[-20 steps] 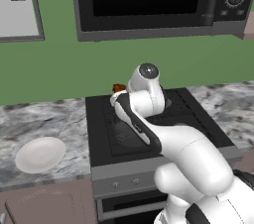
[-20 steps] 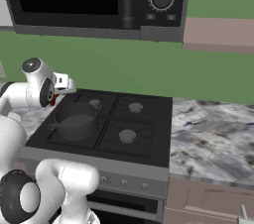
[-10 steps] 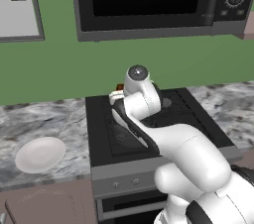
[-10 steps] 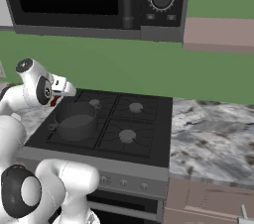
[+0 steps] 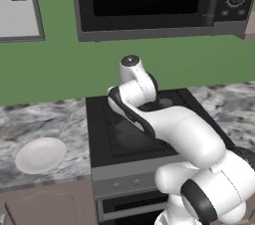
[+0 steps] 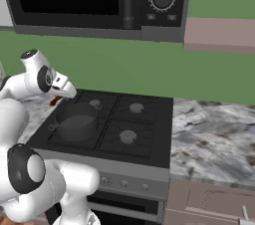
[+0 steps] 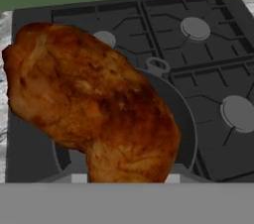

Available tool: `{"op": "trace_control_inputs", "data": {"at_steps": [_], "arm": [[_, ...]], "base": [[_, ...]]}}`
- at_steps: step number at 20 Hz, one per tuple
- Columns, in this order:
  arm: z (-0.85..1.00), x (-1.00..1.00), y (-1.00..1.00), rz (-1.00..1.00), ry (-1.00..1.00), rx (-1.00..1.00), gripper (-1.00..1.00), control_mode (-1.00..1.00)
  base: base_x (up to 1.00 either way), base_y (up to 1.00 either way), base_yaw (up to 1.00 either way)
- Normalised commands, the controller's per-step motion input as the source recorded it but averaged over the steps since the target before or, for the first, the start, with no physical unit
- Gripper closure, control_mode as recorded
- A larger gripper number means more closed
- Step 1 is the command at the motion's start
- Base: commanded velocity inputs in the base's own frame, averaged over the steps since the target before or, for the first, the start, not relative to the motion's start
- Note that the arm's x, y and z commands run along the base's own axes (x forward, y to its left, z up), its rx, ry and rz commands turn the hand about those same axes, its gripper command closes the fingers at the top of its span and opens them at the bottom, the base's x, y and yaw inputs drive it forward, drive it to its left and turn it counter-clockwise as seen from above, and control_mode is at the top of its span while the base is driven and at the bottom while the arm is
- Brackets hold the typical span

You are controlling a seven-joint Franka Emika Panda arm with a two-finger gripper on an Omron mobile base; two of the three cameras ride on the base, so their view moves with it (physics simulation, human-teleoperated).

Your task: Retrieve the frozen meat and place it in the pot on a burner. Then turn the burner on.

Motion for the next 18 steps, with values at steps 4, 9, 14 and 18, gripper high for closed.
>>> {"op": "trace_control_inputs", "data": {"at_steps": [4,9,14,18], "arm": [[-0.18,0.01,-0.09,0.00,0.01,0.00,1.00,-1.00],[-0.25,0.00,-0.25,0.00,-0.02,0.00,1.00,-1.00],[-0.33,0.00,-0.29,0.00,-0.05,0.00,1.00,-1.00],[-0.33,0.00,-0.20,0.00,-0.07,0.02,1.00,-1.00]], "base": [[0.00,0.00,0.00],[0.00,0.00,0.00],[0.00,0.00,0.00],[0.00,0.00,0.00]]}}
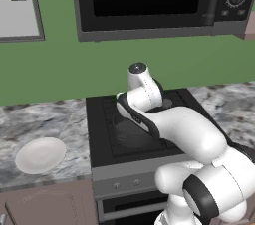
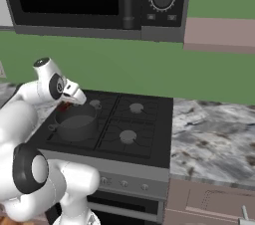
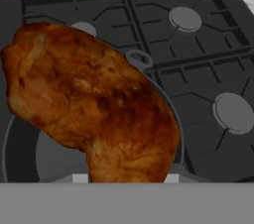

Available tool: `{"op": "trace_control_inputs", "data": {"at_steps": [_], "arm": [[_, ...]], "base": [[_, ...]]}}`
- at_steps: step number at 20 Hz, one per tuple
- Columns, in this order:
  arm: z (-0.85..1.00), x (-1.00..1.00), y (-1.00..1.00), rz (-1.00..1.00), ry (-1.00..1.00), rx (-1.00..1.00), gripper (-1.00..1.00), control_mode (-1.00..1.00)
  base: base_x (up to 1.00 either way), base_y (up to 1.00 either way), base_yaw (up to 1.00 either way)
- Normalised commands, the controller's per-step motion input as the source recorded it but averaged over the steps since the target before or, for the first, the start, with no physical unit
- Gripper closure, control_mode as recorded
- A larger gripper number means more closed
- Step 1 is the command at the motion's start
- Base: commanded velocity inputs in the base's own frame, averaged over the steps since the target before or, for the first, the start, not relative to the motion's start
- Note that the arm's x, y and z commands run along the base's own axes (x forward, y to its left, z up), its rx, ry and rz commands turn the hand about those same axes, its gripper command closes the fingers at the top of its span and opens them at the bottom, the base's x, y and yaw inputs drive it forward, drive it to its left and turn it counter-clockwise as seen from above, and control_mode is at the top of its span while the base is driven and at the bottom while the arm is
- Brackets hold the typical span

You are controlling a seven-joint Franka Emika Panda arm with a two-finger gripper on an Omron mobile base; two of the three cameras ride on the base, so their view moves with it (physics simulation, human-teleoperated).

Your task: Retrieve the frozen meat and place it in the pot on a burner. Then turn the burner on.

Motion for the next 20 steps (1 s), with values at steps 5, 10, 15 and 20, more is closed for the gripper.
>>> {"op": "trace_control_inputs", "data": {"at_steps": [5,10,15,20], "arm": [[-0.21,0.00,-0.08,0.00,-0.06,0.12,1.00,-1.00],[-0.05,0.03,0.00,0.00,-0.01,0.18,1.00,-1.00],[0.00,0.10,0.00,0.00,0.00,0.09,1.00,-1.00],[-0.05,0.12,0.00,0.00,0.00,0.00,1.00,-1.00]], "base": [[0.00,0.00,0.00],[0.00,0.00,0.00],[0.00,0.00,0.00],[0.00,0.00,0.00]]}}
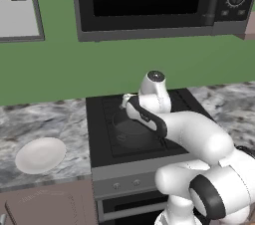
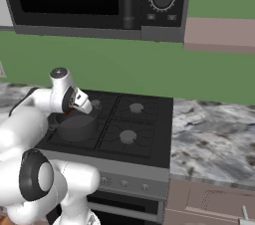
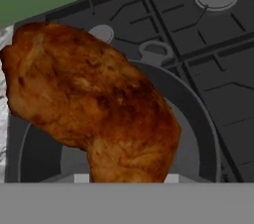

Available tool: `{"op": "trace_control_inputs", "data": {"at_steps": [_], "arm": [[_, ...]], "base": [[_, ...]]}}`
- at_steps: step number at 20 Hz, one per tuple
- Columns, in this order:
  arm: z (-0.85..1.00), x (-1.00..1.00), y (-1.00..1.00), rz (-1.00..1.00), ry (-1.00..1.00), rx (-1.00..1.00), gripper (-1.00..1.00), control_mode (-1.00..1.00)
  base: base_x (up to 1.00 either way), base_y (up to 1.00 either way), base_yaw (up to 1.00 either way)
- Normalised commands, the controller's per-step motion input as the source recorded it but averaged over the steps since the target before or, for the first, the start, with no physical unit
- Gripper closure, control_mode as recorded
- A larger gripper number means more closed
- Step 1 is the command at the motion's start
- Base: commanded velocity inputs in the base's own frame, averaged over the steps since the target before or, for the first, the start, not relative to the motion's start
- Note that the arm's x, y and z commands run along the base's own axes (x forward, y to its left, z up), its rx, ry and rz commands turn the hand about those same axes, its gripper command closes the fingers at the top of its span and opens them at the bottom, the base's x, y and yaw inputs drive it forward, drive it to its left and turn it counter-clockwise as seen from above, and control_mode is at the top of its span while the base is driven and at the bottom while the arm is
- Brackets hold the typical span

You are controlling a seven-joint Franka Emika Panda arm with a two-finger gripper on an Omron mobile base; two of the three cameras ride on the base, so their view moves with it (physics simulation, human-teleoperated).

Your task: Retrieve the frozen meat and place it in the pot on a burner. Then turn the burner on.

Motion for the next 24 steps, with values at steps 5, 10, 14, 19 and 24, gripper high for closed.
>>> {"op": "trace_control_inputs", "data": {"at_steps": [5,10,14,19,24], "arm": [[-0.11,0.28,0.00,0.00,0.02,0.00,1.00,-1.00],[-0.14,0.28,0.03,0.00,0.02,0.00,1.00,-1.00],[-0.16,0.26,0.14,0.00,0.03,0.00,1.00,-1.00],[-0.20,0.14,0.25,0.00,0.04,0.00,1.00,-1.00],[-0.27,0.03,0.16,0.00,0.03,0.00,1.00,-1.00]], "base": [[0.00,0.00,0.00],[0.00,0.00,0.00],[0.00,0.00,0.00],[0.00,0.00,0.00],[0.00,0.00,0.00]]}}
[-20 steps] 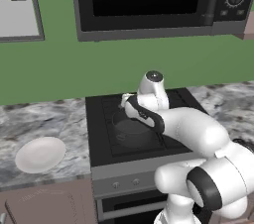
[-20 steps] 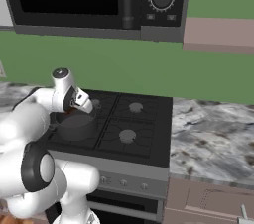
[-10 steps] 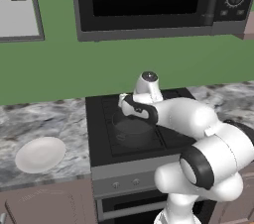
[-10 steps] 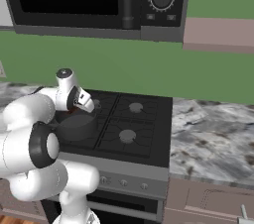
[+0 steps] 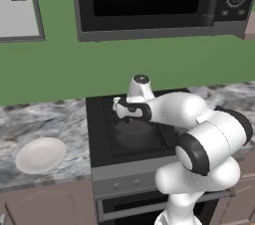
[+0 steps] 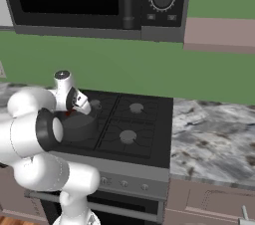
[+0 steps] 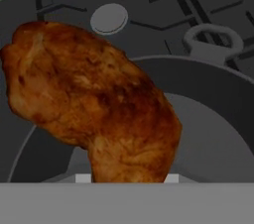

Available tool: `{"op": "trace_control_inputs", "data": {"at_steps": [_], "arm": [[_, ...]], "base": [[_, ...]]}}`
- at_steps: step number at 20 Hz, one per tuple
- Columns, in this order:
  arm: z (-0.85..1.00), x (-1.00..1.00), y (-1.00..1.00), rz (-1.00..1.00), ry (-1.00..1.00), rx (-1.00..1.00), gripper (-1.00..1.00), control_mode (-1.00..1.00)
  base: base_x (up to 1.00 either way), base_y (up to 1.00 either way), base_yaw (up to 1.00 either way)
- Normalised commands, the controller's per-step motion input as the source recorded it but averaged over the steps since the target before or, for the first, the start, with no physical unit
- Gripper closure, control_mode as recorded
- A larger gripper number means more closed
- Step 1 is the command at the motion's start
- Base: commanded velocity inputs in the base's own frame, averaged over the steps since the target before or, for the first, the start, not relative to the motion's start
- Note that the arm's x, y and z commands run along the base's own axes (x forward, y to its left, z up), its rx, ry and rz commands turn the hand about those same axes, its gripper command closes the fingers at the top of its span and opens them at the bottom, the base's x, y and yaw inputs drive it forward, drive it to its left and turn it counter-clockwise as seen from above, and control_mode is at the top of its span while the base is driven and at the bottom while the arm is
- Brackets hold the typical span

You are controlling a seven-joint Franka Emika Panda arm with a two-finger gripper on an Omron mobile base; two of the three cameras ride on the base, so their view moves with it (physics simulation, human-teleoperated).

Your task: Retrieve the frozen meat and place it in the pot on a burner. Then turn the burner on.

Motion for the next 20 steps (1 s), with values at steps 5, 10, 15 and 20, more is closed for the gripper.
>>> {"op": "trace_control_inputs", "data": {"at_steps": [5,10,15,20], "arm": [[-0.27,0.00,0.02,0.00,0.00,0.00,1.00,-1.00],[-0.09,0.00,0.00,0.00,0.00,0.00,1.00,-1.00],[0.00,0.00,0.00,0.00,-0.01,0.00,-1.00,-1.00],[0.00,0.00,0.00,0.00,0.00,0.00,-1.00,-1.00]], "base": [[0.00,0.00,0.00],[0.00,0.00,0.00],[0.00,0.00,0.00],[0.00,0.00,0.00]]}}
